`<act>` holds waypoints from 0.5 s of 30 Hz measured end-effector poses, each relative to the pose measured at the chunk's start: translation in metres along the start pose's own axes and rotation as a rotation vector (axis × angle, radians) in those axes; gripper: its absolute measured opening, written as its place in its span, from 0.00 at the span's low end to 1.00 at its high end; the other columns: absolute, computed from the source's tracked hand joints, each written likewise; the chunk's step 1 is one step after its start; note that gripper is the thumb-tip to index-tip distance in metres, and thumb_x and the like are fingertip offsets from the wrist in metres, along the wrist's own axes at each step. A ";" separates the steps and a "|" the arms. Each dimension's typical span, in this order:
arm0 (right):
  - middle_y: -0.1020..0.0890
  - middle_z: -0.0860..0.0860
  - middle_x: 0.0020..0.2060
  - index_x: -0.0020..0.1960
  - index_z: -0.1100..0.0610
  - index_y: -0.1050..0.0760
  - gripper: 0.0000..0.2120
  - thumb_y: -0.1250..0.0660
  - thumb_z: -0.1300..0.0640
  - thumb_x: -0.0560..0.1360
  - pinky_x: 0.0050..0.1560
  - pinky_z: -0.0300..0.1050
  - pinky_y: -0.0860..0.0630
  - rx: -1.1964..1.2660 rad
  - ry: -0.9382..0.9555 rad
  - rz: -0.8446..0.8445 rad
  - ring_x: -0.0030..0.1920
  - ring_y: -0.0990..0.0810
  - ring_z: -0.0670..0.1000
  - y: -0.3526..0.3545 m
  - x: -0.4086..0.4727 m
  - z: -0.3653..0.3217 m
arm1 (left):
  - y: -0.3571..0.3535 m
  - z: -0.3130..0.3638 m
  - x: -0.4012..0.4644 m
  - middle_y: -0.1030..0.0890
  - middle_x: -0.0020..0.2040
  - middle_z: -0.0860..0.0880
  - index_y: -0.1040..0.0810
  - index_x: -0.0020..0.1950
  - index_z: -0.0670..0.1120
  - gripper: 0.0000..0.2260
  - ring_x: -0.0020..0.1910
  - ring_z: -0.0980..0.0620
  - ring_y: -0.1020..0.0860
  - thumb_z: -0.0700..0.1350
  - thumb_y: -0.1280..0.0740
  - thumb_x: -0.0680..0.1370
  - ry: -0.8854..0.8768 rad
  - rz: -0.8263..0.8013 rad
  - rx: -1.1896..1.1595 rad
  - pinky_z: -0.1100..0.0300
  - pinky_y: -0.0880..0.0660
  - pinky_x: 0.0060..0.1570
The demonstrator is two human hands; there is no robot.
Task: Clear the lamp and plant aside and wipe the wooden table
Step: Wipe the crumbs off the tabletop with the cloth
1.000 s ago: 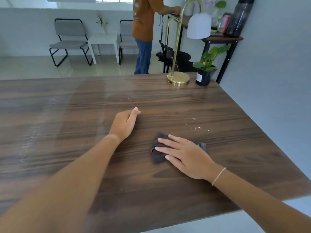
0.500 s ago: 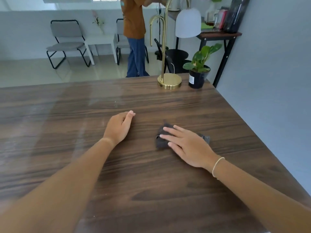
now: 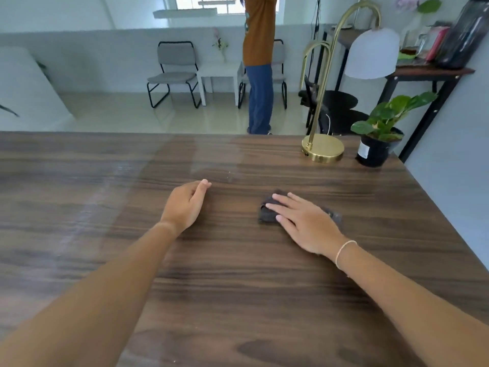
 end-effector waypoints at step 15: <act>0.36 0.47 0.74 0.70 0.48 0.34 0.18 0.46 0.53 0.81 0.72 0.45 0.45 -0.050 -0.152 0.041 0.74 0.40 0.54 -0.022 0.139 0.000 | 0.033 -0.063 0.095 0.22 0.47 0.58 0.20 0.43 0.45 0.19 0.52 0.60 0.25 0.54 0.46 0.78 -0.096 -0.113 0.074 0.76 0.39 0.44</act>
Point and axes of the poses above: each hand's wrist, its own x-axis towards the middle knuckle, its own y-axis out of the back of the hand, z = x × y, the point moved 7 cm from there along x, towards the middle knuckle
